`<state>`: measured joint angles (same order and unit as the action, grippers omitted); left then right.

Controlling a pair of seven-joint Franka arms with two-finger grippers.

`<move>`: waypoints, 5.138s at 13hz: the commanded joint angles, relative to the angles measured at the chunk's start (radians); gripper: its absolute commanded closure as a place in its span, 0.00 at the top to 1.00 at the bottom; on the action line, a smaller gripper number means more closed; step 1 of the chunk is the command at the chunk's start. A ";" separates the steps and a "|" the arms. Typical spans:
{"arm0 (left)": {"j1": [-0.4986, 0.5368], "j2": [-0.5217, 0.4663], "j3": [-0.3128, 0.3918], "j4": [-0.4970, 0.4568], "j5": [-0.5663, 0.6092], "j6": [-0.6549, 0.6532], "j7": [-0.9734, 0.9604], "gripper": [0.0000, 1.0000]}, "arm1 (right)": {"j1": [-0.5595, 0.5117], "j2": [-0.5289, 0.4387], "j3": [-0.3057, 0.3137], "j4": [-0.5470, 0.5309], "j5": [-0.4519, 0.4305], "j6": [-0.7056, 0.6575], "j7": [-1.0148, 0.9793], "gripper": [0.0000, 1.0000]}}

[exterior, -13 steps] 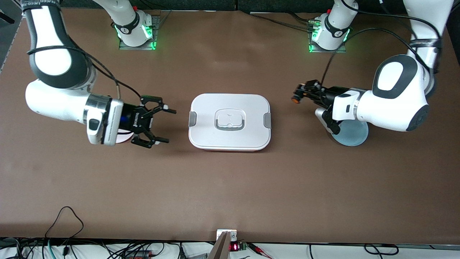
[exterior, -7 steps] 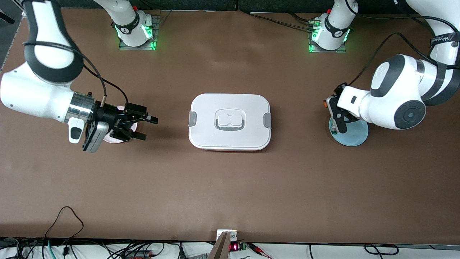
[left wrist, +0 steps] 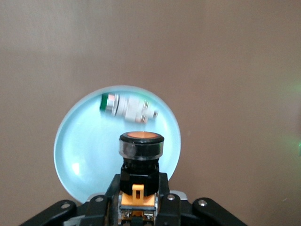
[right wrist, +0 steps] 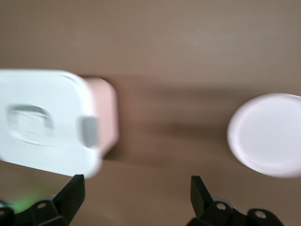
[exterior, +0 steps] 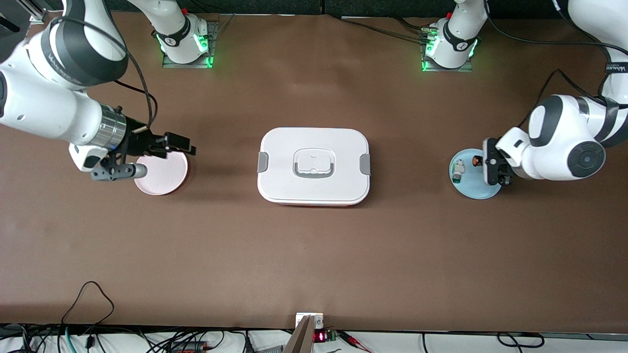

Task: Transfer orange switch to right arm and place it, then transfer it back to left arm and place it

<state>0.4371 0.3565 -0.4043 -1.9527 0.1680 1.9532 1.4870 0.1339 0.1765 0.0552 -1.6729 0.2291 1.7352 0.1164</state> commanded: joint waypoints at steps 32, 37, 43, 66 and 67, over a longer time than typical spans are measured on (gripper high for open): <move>0.111 0.061 -0.005 -0.275 0.220 0.549 -0.140 1.00 | -0.148 -0.255 -0.087 -0.097 -0.294 -0.097 -0.127 1.00; 0.112 0.019 -0.037 -0.171 0.214 0.298 -0.267 1.00 | -0.146 -0.195 -0.087 -0.047 -0.280 -0.095 -0.123 1.00; 0.111 -0.135 -0.068 -0.115 0.064 0.063 -0.381 1.00 | -0.151 -0.209 -0.095 -0.047 -0.257 -0.098 -0.121 1.00; -0.056 -0.252 -0.046 0.538 -0.175 -0.660 -1.366 1.00 | -0.151 -0.210 -0.095 -0.024 -0.258 -0.137 -0.164 1.00; -0.157 -0.267 0.088 0.535 -0.238 -0.654 -1.366 1.00 | -0.151 -0.210 -0.095 -0.024 -0.258 -0.137 -0.164 1.00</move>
<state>0.4244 0.1200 -0.4945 -1.4218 0.0100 1.3109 0.1351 -0.0181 -0.0331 -0.0358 -1.7142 -0.0425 1.6207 -0.0293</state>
